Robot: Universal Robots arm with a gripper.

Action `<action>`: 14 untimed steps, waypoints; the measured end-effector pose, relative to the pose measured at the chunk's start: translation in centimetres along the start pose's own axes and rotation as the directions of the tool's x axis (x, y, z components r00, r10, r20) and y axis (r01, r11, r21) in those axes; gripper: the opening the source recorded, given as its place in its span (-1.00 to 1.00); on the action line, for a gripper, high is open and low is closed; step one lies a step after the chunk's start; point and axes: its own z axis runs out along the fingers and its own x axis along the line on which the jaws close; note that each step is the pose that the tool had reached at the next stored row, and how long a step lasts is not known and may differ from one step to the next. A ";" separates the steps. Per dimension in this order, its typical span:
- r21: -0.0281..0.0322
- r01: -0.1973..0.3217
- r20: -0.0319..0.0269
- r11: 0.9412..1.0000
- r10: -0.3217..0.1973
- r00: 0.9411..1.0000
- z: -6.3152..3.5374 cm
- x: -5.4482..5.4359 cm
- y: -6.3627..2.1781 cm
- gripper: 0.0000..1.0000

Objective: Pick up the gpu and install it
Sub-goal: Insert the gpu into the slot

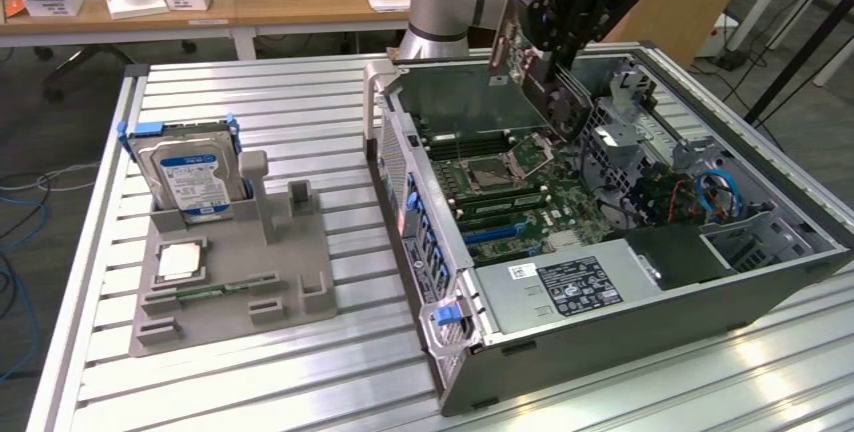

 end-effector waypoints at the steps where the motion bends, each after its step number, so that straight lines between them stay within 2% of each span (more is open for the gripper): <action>1: 0.000 0.004 0.000 1.000 -0.004 1.000 0.00 0.0 0.00 -0.47; 14: -0.001 0.051 -0.003 0.999 -0.051 0.999 0.00 0.0 0.00 -0.47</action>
